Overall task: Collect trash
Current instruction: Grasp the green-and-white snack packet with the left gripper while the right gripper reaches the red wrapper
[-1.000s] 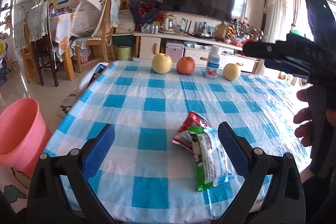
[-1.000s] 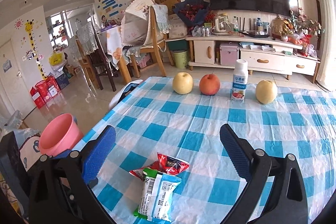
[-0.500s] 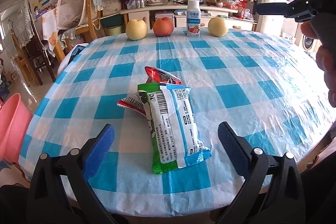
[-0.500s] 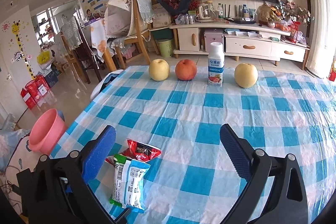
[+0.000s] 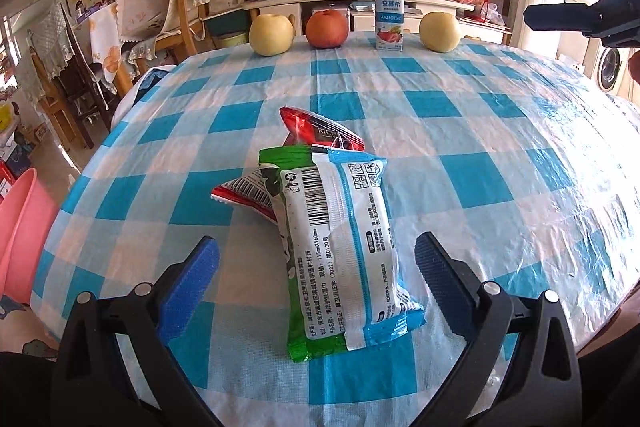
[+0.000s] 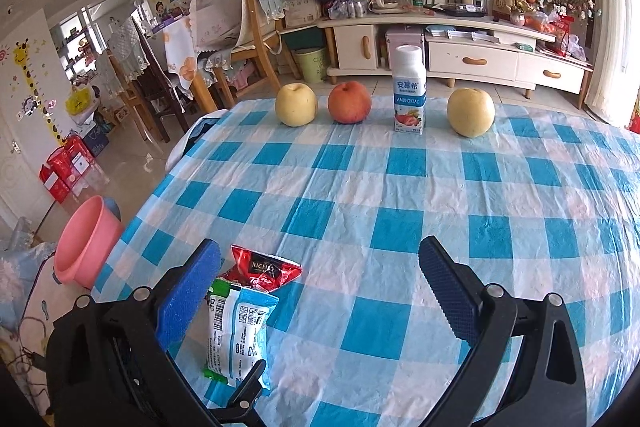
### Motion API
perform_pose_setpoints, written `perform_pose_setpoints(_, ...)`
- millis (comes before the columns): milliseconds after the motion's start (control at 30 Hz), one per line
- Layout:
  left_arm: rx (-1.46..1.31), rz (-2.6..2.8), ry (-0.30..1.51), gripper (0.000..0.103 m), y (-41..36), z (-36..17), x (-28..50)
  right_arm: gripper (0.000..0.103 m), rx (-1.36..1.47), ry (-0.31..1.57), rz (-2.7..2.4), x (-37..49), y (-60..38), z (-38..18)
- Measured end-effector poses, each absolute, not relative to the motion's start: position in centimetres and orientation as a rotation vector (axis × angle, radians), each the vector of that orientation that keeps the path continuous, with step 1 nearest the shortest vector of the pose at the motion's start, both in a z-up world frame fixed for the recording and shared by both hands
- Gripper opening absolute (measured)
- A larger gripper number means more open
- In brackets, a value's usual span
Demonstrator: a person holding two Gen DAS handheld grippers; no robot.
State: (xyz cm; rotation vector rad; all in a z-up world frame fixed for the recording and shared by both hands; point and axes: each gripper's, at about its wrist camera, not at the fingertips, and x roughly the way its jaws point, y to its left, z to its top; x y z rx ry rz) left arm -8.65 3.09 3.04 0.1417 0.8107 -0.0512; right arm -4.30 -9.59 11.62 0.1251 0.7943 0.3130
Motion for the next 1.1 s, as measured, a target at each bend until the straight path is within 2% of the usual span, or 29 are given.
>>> perform_pose_setpoints(67,0.142,-0.057,0.808,0.097,3.1,3.0,-8.5,0.098,0.117,0.806,0.315,-4.2,-9.3,11.3)
perform_pose_setpoints(133,0.133,-0.064,0.813,0.09,3.2,2.9,-8.3,0.098,0.11,0.815,0.309,-4.0,-9.1,11.0)
perform_pose_setpoints(167,0.129,-0.063,0.82,0.08,3.2,2.8,-8.1,0.098,0.11,0.825,0.307,-3.9,-9.0,10.9)
perform_pose_setpoints(200,0.12,-0.067,0.831,0.076,3.4,2.6,-7.9,0.098,0.113,0.835,0.307,-3.8,-8.9,10.7)
perform_pose_setpoints(333,0.088,-0.097,0.842,0.069,3.8,2.2,-7.6,0.098,0.118,0.858,0.304,-3.3,-8.8,10.1)
perform_pose_setpoints(400,0.089,-0.121,0.842,0.059,3.6,2.3,-7.7,0.098,0.122,0.875,0.308,-3.1,-8.6,9.7)
perform_pose_setpoints(533,0.075,-0.146,0.841,0.052,3.8,2.4,-7.7,0.098,0.125,0.914,0.319,-2.8,-8.1,8.9)
perform_pose_setpoints(600,0.05,-0.164,0.847,0.042,4.2,2.5,-7.7,0.098,0.131,0.937,0.315,-2.6,-8.0,8.4)
perform_pose_setpoints(700,0.028,-0.181,0.848,0.039,4.7,2.9,-7.7,0.098,0.17,0.966,0.313,-2.3,-8.3,7.7)
perform_pose_setpoints(1100,-0.118,-0.204,0.81,0.037,8.5,5.8,-7.8,0.098,0.356,1.05,0.338,-1.4,-9.3,5.9)
